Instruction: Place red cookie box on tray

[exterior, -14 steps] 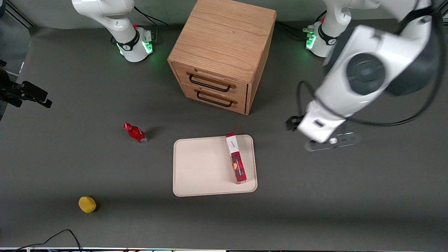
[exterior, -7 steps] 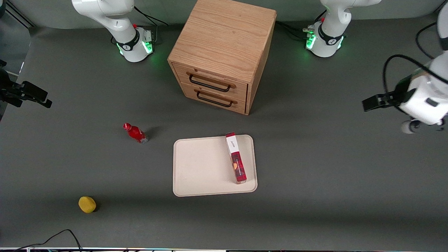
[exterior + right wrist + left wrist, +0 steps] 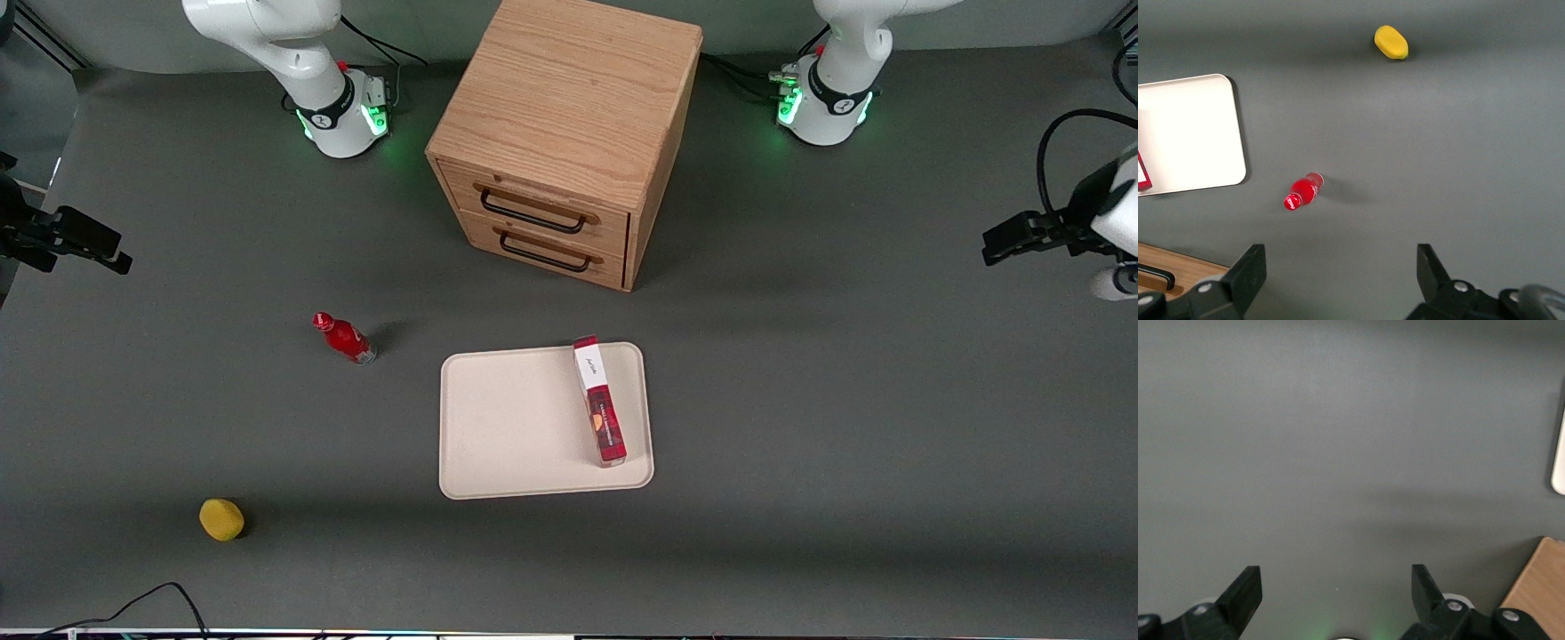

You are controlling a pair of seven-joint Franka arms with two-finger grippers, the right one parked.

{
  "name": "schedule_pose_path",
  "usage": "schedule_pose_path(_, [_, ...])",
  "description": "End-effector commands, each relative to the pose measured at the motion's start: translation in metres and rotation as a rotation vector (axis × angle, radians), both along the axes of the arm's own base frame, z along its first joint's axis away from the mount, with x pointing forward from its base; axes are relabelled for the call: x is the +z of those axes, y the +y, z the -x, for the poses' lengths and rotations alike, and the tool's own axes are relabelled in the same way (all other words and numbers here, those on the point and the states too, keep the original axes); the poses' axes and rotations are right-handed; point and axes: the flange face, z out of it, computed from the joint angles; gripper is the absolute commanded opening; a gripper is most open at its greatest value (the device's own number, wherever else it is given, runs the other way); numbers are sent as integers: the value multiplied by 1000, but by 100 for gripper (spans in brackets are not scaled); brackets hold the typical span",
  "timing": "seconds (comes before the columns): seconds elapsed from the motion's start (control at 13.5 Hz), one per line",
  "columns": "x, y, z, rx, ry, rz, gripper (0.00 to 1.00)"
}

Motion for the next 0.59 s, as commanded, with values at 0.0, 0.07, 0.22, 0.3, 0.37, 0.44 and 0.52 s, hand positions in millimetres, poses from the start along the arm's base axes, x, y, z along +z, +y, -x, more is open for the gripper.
schedule_pose_path(0.0, [-15,17,45,-30,-30,-18,100])
schedule_pose_path(0.07, [-13,19,49,-27,-25,-17,100])
schedule_pose_path(0.22, [0,23,59,-38,-34,-18,100])
schedule_pose_path(0.3, [2,22,61,-39,-25,-16,100])
schedule_pose_path(0.37, [10,22,62,-38,-30,-18,100])
schedule_pose_path(0.44, [13,21,64,-34,-15,-16,100])
schedule_pose_path(0.52, [14,23,66,-32,-10,-16,100])
